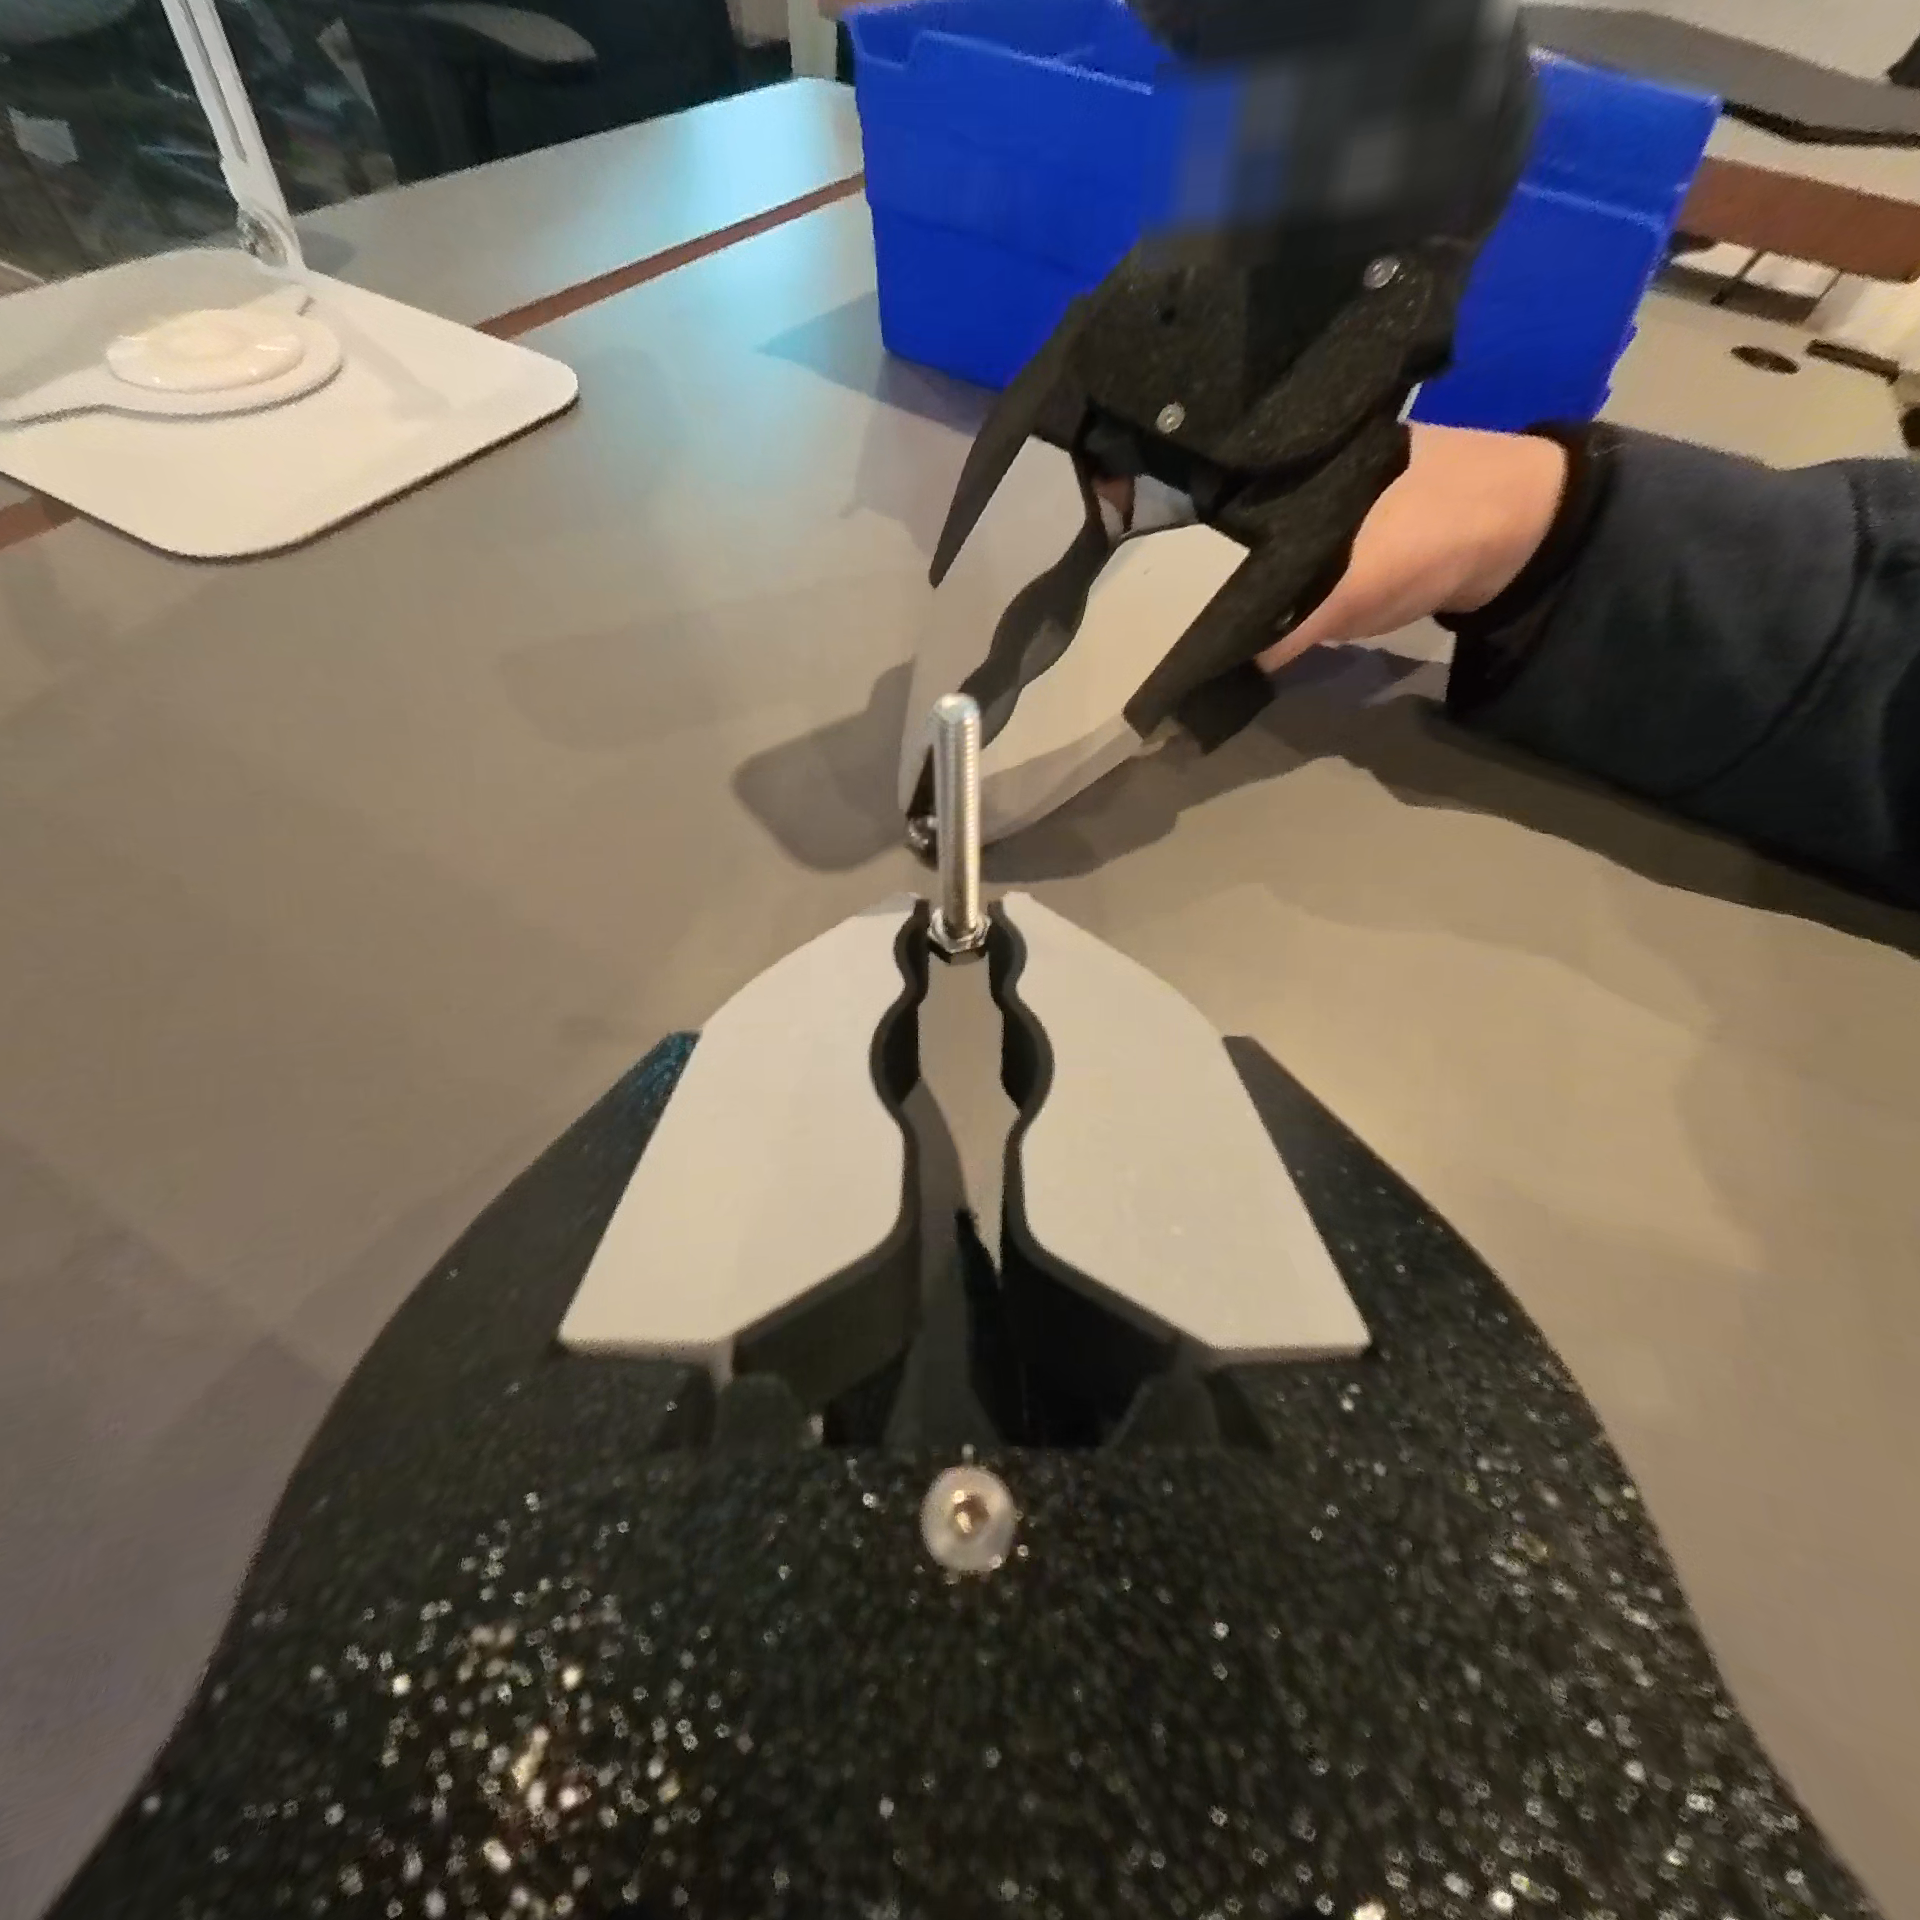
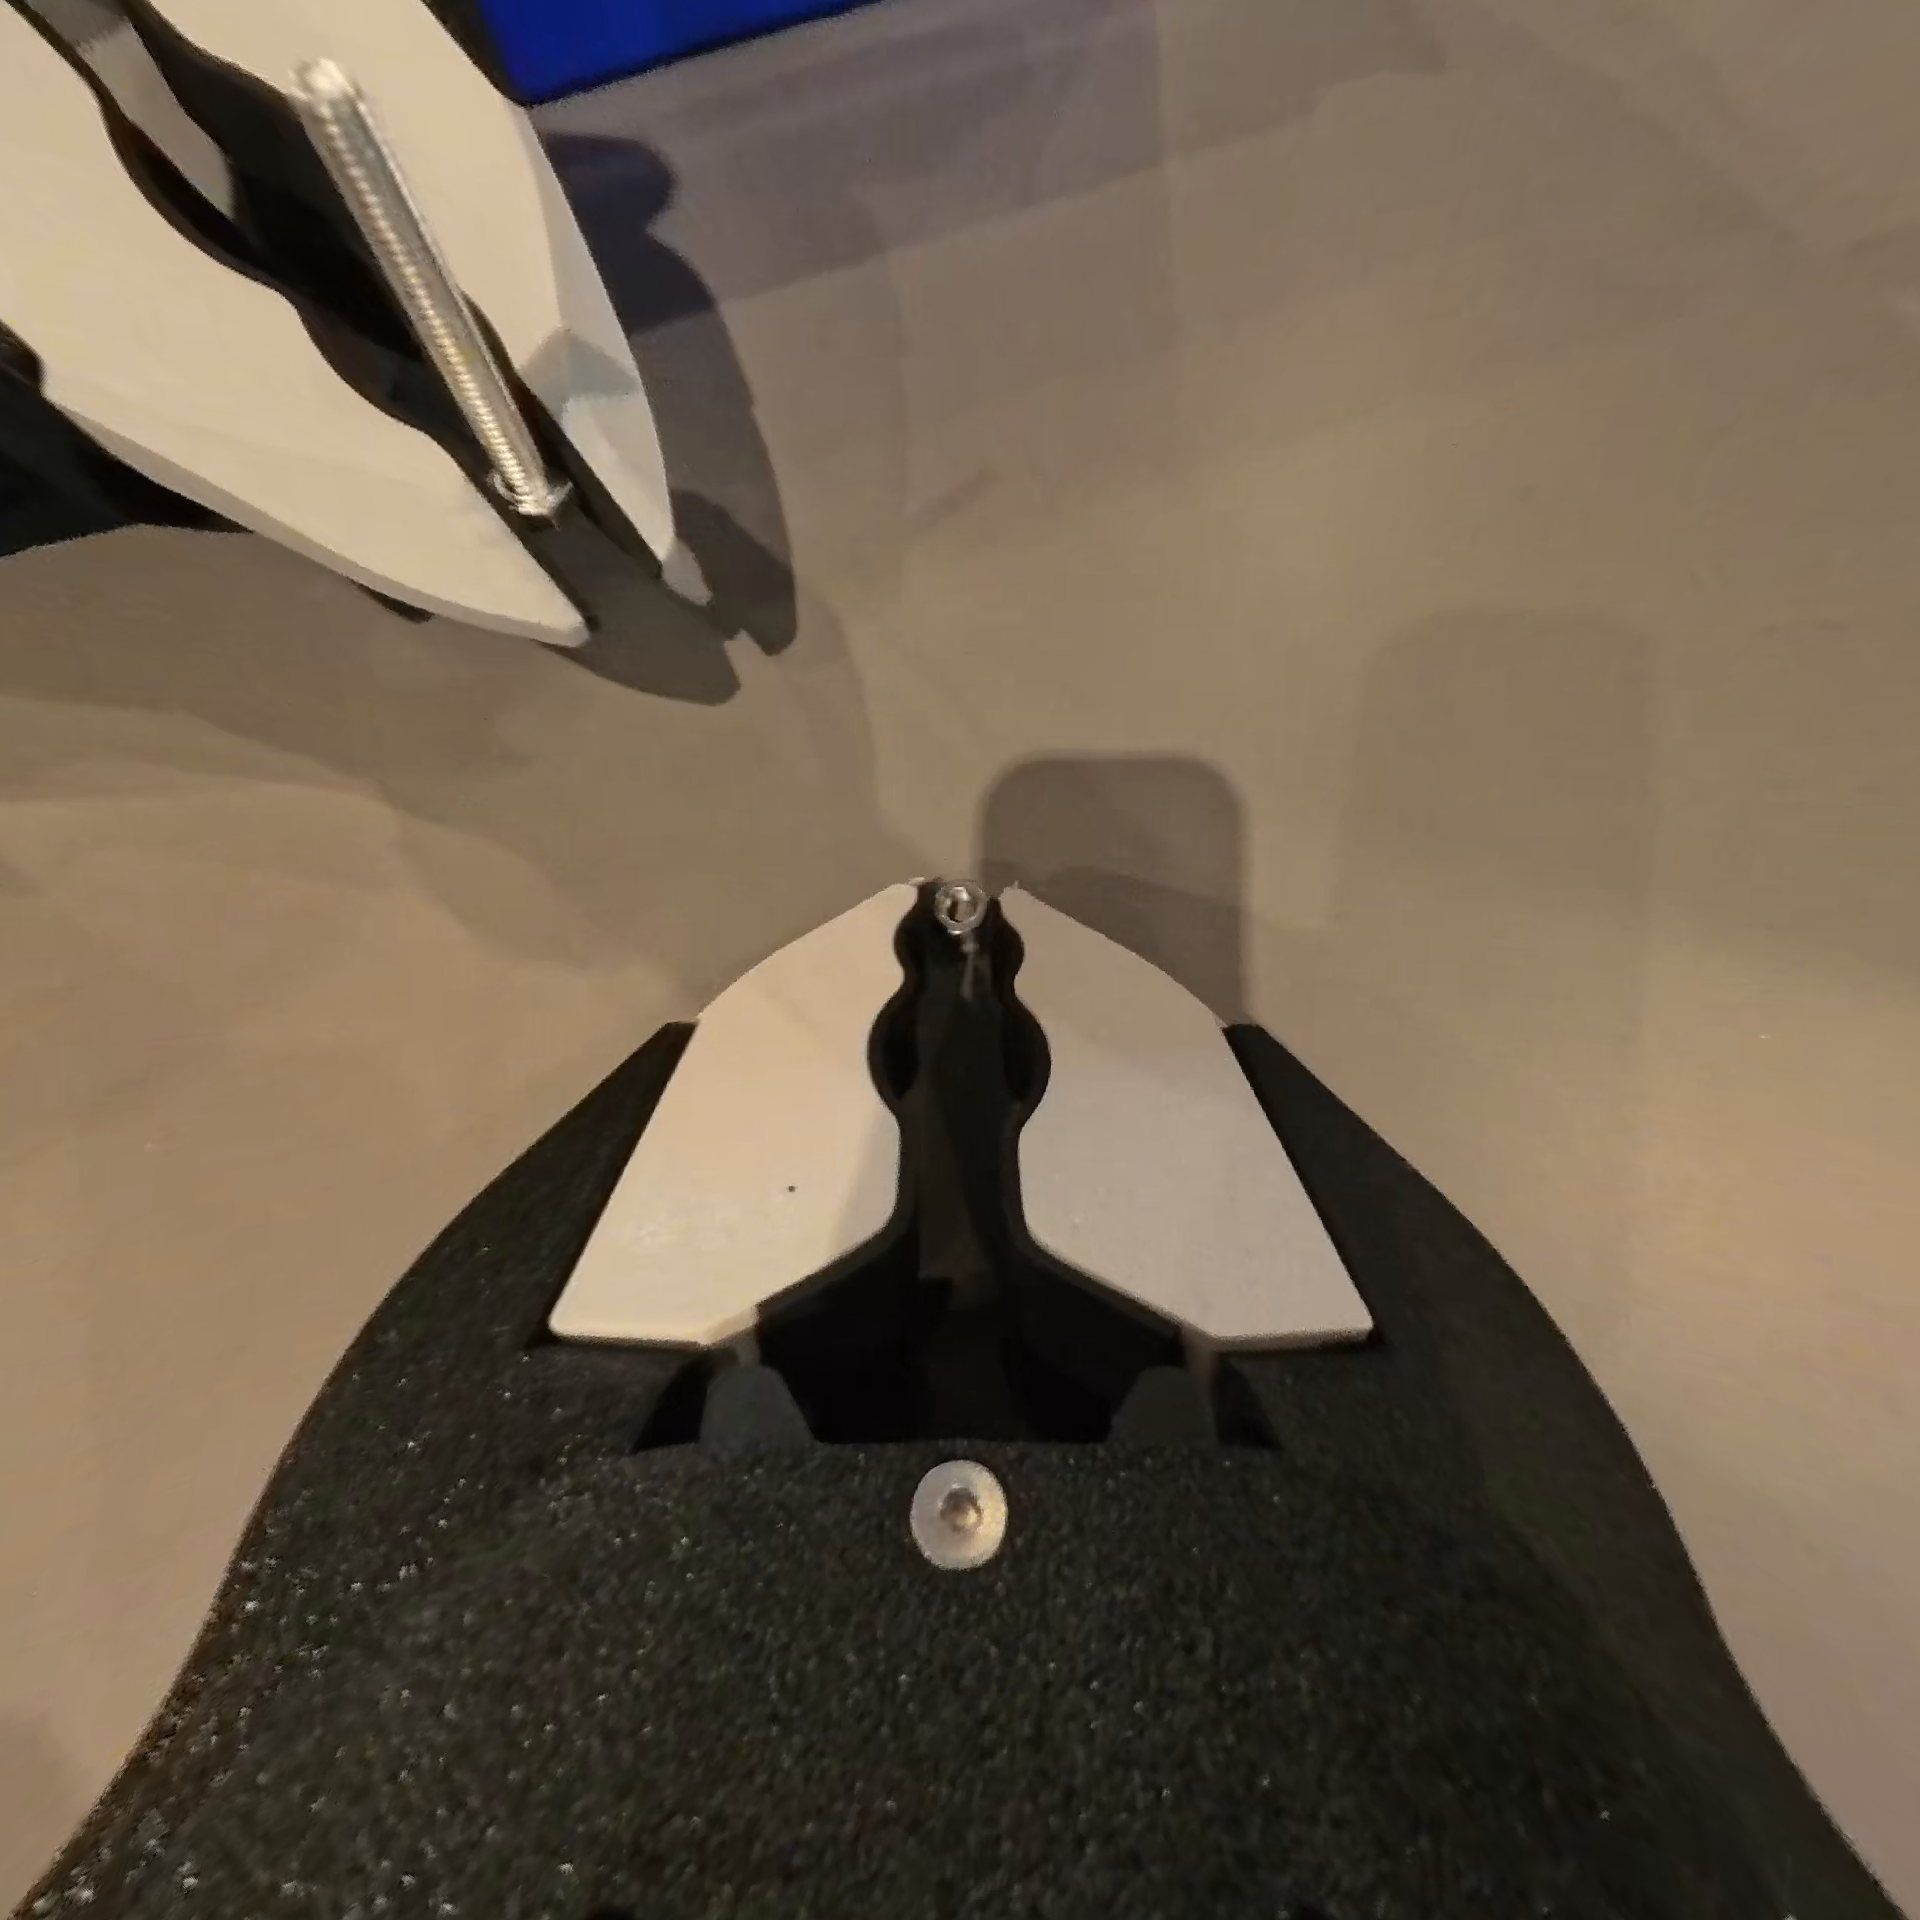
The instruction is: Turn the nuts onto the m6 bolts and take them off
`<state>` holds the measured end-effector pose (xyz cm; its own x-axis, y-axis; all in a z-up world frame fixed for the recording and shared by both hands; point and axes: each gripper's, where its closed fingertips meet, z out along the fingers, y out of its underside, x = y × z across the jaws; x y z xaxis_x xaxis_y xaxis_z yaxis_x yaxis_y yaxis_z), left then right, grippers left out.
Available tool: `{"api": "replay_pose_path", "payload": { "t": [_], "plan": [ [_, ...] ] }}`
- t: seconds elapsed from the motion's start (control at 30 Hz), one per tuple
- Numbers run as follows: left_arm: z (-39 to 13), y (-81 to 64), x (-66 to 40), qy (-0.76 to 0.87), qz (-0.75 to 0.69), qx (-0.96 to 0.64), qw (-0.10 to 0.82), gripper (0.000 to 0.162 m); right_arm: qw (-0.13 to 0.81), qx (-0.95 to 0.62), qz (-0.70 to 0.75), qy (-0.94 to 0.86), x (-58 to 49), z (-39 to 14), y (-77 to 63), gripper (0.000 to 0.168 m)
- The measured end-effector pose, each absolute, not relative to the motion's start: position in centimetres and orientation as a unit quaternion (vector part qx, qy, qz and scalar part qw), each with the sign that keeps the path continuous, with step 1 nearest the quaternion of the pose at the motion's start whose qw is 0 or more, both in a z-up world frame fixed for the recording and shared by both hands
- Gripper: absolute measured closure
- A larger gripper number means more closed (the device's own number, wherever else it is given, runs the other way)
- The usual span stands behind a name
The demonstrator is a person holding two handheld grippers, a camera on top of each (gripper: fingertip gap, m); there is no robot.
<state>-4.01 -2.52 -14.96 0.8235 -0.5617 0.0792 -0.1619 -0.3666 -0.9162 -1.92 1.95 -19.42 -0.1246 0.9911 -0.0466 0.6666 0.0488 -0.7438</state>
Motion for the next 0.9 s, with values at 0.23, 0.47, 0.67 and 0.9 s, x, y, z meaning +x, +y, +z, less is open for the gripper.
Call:
{"api": "replay_pose_path", "payload": {
  "t": [0.23,0.47,0.67,0.9],
  "plan": [
    [-13.1,-2.1,-2.2,0.222,-0.224,-0.77,0.555,0.152,0.352,-0.566,0.341,-0.663,-1.5,-13.7,2.3,0.158],
    [-13.3,0.3,-0.1,0.215,-0.221,-0.776,0.55,0.152,0.418,-0.529,0.359,-0.645,0.3,-8.8,2.2,0.158],
    [-13.7,1.6,1.1,0.228,-0.226,-0.775,0.545,0.152,0.421,-0.521,0.378,-0.639,1.2,-7.4,1.9,0.159],
    [-13.7,0.8,1.4,0.253,-0.204,-0.768,0.552,0.152,0.43,-0.504,0.377,-0.647,1.2,-6.4,1.0,0.158]
  ]
}}
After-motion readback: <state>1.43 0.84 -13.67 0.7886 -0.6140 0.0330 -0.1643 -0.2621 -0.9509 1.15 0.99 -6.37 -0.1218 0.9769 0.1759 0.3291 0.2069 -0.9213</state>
